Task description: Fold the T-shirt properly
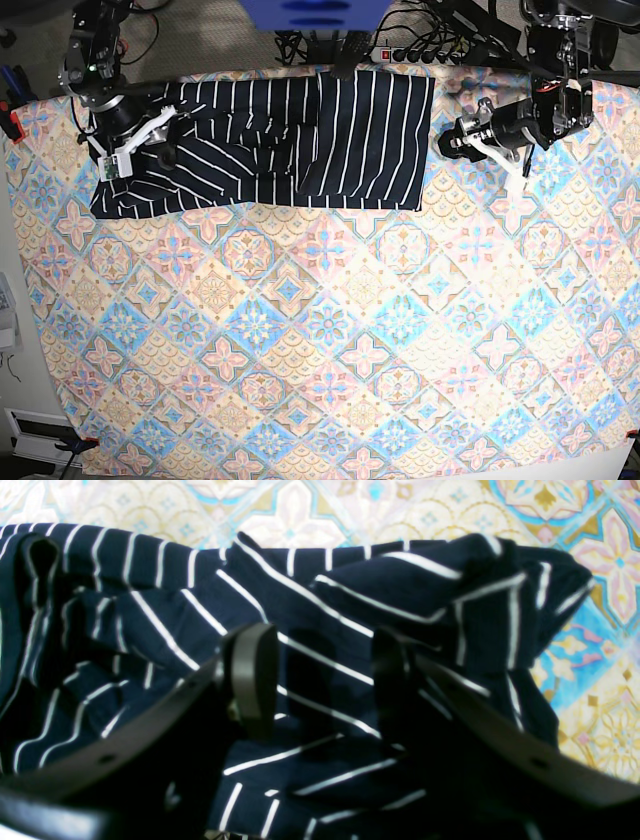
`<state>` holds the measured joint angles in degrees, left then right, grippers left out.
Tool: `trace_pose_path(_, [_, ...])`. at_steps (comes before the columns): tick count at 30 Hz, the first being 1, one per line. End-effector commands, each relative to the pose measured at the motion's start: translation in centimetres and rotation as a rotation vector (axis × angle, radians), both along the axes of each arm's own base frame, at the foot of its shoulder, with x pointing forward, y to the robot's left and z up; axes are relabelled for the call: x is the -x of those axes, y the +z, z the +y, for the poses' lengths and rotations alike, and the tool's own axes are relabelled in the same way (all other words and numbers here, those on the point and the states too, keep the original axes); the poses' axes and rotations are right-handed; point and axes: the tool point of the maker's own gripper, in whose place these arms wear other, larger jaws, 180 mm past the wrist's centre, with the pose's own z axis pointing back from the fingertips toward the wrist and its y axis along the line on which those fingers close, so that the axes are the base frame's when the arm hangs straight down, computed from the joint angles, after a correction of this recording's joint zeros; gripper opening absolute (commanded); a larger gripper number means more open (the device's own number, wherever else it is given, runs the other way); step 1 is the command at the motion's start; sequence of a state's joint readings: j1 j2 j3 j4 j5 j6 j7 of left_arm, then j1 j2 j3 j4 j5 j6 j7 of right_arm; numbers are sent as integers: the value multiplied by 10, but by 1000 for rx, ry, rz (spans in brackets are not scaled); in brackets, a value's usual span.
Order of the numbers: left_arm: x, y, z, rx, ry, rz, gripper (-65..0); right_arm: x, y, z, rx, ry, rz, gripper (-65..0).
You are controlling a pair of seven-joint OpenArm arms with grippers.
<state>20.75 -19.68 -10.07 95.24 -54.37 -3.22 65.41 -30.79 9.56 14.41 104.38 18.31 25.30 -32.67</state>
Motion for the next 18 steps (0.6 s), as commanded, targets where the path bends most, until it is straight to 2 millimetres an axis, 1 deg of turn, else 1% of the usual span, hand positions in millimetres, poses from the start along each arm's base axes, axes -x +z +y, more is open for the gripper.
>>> trace_pose_path(1, [-9, 7, -9, 18, -29, -28, -350, -7, 12, -1, -2, 8, -47, -362])
trace_pose_path(2, [-9, 4, -15, 24, -47, -21, -350, -7, 12, -1, -2, 8, -47, -362])
trace_pose_path(4, [-4, -6, -25, 41, -72, 17, -344, -7, 12, 0, -1, 8, -48, -362])
trace_pose_path(6, [-3, -17, -29, 49, -76, 48, -344, -7, 13, -1, 0, 8, -50, -362])
trace_pose_path(9, [-1, -24, -31, 56, -77, 73, -344, -8, 13, -1, 0, 8, -53, -362])
trace_pose_path(12, [-5, -26, -31, 56, -76, 73, -343, -8, 13, -1, 0, 8, -53, -362])
trace_pose_path(14, [-3, -31, -30, 59, -65, 92, -343, -8, 13, -1, 0, 8, -53, -362])
trace_pose_path(15, [0, -36, -33, 71, -55, 109, -343, -8, 13, -1, 0, 8, -53, -362])
trace_pose_path(18, [1, -42, -37, 83, -48, 129, -343, -8, 13, -1, 0, 8, -53, -362])
